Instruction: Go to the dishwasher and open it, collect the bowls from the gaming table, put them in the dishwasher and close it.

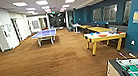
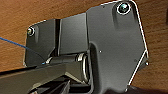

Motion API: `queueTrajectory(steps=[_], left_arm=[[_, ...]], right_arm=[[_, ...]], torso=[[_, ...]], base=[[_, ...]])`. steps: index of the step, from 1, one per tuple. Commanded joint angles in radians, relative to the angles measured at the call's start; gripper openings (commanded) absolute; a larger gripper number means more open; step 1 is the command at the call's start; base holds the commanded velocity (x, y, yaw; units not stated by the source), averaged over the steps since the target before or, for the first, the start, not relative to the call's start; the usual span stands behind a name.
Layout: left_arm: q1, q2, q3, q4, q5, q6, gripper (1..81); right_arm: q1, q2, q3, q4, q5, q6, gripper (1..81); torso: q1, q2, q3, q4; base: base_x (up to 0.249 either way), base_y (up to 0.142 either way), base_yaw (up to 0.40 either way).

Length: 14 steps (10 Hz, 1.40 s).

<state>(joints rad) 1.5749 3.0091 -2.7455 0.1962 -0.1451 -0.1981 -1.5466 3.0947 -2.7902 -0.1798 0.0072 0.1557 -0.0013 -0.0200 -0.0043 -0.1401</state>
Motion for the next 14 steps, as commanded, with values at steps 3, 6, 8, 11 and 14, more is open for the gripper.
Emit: queueTrajectory(steps=[3,6,8,11,14], left_arm=[[-0.049,-0.001,-0.003,-0.001,0.047,0.003,81.1],[-0.049,-0.001,-0.003,-0.001,0.047,0.003,81.1],[-0.049,0.001,-0.003,0.000,0.047,0.005,81.1],[-0.049,0.001,-0.003,0.000,0.045,0.003,81.1],[-0.049,0.002,-0.002,-0.001,0.047,0.005,81.1]], right_arm=[[0.058,0.008,0.006,0.000,-0.049,-0.002,81.1],[0.058,0.008,0.005,-0.001,-0.049,-0.002,81.1],[0.058,0.008,0.005,-0.001,-0.049,-0.002,81.1],[0.058,0.008,0.003,-0.001,-0.049,-0.002,81.1],[0.058,0.008,0.003,-0.001,-0.049,-0.002,81.1]], torso=[[0.001,0.000,0.000,0.000],[0.001,0.000,0.000,0.000],[0.001,0.000,0.000,0.000],[0.001,0.000,0.000,0.000],[0.001,0.000,0.000,0.000]], base=[[0.236,0.000,0.000],[0.238,0.000,0.000],[0.238,0.000,0.000],[0.238,0.000,0.000],[0.238,0.000,0.000]])
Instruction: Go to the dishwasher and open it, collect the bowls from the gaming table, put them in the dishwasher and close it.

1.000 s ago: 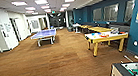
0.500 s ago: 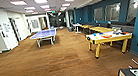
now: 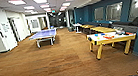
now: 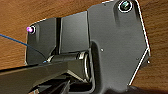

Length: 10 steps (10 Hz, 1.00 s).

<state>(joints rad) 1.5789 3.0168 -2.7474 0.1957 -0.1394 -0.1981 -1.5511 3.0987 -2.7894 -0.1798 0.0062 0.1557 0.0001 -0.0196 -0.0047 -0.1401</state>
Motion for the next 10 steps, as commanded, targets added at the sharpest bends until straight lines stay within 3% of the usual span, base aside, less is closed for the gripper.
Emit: queueTrajectory(steps=[1,10], left_arm=[[-0.053,-0.004,0.000,-0.001,0.041,0.005,81.1],[-0.053,-0.004,-0.001,-0.001,0.041,0.005,81.1]], right_arm=[[0.062,0.004,0.002,-0.001,-0.048,-0.002,81.1],[0.062,0.004,0.004,-0.001,-0.048,-0.002,81.1]], torso=[[0.000,0.000,0.000,0.000],[0.000,0.000,0.000,0.000]], base=[[0.238,0.000,0.000],[0.238,0.000,0.000]])
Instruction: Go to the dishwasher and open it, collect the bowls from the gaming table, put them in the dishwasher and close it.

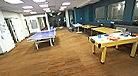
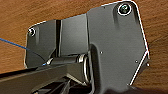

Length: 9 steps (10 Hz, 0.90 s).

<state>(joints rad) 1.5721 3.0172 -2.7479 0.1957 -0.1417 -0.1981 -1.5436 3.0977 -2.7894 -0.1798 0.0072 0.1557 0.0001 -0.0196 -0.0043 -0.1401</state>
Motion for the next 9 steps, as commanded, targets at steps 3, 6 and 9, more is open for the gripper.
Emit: queueTrajectory(steps=[3,6,9], left_arm=[[-0.048,-0.003,0.000,-0.001,0.045,0.003,81.1],[-0.047,0.000,-0.001,-0.001,0.045,0.005,81.1],[-0.047,0.000,-0.001,0.002,0.045,0.005,81.1]], right_arm=[[0.058,0.008,0.005,-0.003,-0.049,-0.002,81.1],[0.056,0.009,0.002,-0.003,-0.049,-0.002,81.1],[0.055,0.008,0.001,-0.003,-0.049,-0.002,81.1]], torso=[[0.000,0.000,0.000,0.000],[0.000,0.000,0.000,0.000],[0.000,0.000,0.000,0.000]], base=[[0.238,0.000,0.000],[0.239,0.000,0.000],[0.252,0.000,0.000]])
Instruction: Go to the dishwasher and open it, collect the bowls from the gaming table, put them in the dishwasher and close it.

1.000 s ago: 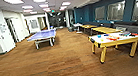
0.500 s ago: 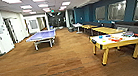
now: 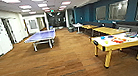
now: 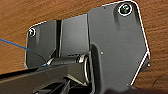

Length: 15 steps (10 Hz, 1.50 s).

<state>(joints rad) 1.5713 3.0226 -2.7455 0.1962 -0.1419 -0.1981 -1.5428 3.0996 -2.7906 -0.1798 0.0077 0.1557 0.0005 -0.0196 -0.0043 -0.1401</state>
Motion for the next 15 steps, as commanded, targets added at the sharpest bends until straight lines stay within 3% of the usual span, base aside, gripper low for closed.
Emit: queueTrajectory(steps=[1,10,15], left_arm=[[-0.046,-0.005,-0.003,0.002,0.045,0.005,81.1],[-0.046,-0.002,-0.002,0.002,0.045,0.005,81.1],[-0.047,-0.002,-0.002,0.002,0.047,0.005,81.1]], right_arm=[[0.054,0.006,0.002,-0.003,-0.049,-0.002,81.1],[0.052,0.006,0.002,-0.003,-0.049,-0.002,81.1],[0.052,0.006,0.002,-0.001,-0.049,-0.002,81.1]], torso=[[0.000,0.000,0.000,0.000],[0.000,0.000,0.000,0.000],[0.000,0.000,0.000,0.000]], base=[[0.253,0.000,0.000],[0.217,0.000,0.000],[0.193,-0.066,0.000]])
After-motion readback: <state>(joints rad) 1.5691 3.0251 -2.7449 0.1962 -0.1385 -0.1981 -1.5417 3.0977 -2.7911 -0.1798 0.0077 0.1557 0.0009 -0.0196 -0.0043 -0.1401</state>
